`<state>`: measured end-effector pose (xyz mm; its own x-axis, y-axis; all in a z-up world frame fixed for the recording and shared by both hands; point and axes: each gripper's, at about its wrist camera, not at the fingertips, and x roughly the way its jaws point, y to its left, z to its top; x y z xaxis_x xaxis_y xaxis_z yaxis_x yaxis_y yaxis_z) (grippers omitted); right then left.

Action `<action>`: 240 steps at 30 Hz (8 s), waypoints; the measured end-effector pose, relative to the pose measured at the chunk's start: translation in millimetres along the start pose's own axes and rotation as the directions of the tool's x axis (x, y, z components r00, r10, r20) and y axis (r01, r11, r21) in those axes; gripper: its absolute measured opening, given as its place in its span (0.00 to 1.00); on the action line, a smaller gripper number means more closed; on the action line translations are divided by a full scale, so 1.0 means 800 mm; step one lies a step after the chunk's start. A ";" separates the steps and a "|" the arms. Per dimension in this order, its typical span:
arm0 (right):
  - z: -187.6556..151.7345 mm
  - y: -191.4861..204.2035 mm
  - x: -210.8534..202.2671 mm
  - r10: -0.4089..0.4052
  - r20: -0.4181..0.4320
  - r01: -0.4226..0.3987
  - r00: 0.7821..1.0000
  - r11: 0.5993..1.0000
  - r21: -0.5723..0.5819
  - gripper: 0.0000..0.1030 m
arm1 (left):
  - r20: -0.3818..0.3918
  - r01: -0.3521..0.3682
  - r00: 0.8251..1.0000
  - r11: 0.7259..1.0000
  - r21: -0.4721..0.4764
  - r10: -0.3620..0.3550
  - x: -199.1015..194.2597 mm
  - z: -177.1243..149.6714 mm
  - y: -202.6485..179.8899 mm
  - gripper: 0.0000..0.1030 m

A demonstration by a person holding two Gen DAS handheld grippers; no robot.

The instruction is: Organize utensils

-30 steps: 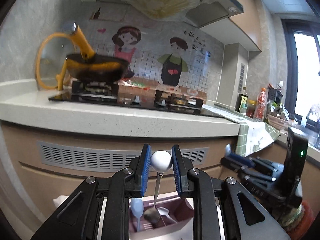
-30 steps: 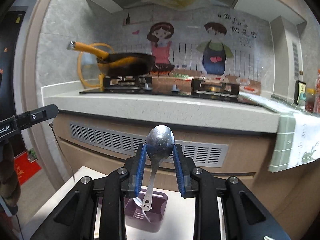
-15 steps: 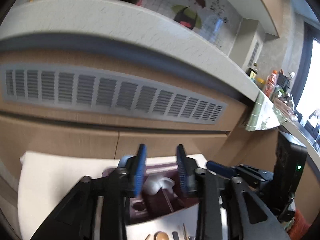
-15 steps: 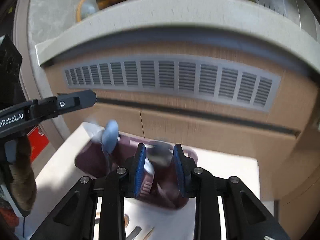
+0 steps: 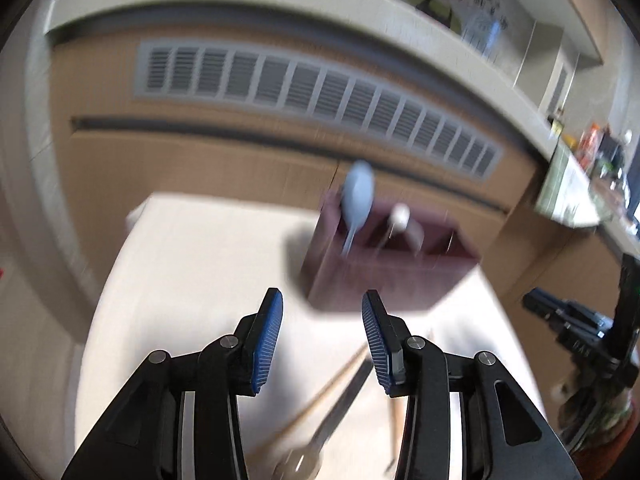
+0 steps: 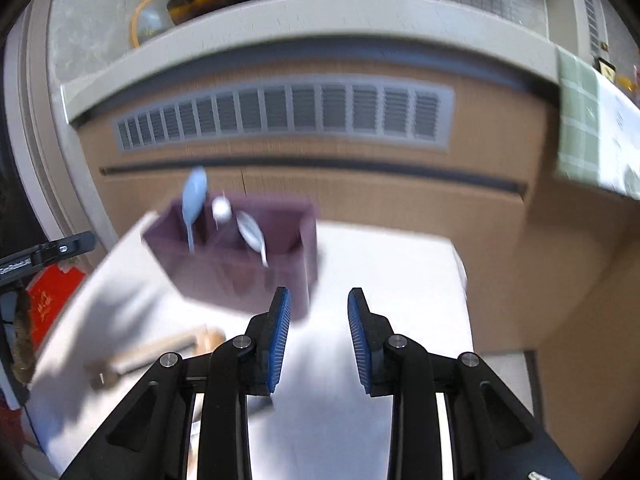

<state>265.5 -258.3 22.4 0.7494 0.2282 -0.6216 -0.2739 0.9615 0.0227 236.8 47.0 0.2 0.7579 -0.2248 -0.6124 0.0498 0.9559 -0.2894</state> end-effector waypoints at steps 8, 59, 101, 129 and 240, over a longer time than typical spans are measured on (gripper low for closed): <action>-0.112 0.026 0.010 0.057 -0.184 -0.052 0.981 0.998 0.028 0.27 | -0.088 -0.111 0.989 0.990 0.090 0.119 -0.029 -0.098 0.009 0.41; -0.161 -0.019 -0.014 0.084 -0.147 -0.064 0.986 0.988 0.139 0.10 | -0.293 -0.024 0.949 0.951 0.309 0.120 0.171 -0.063 -0.140 0.39; -0.129 0.080 0.052 0.117 -0.242 -0.115 0.963 0.993 0.024 0.24 | -0.282 0.050 0.959 0.993 0.110 -0.017 0.032 -0.141 -0.027 0.30; -0.100 0.068 0.036 0.033 -0.093 -0.030 0.995 0.999 0.033 0.29 | -0.266 -0.068 0.959 0.989 0.134 0.102 0.044 -0.141 -0.051 0.31; -0.097 0.000 -0.062 0.153 0.050 -0.159 0.987 0.976 0.150 0.04 | 0.049 0.157 0.985 0.974 0.164 -0.167 -0.055 -0.018 -0.106 0.12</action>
<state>182.0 -281.6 -7.7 0.7279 0.3799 -0.5709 -0.2958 0.9250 0.2384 189.8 -27.1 41.3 0.7701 -0.3719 -0.5184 0.2741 0.9266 -0.2575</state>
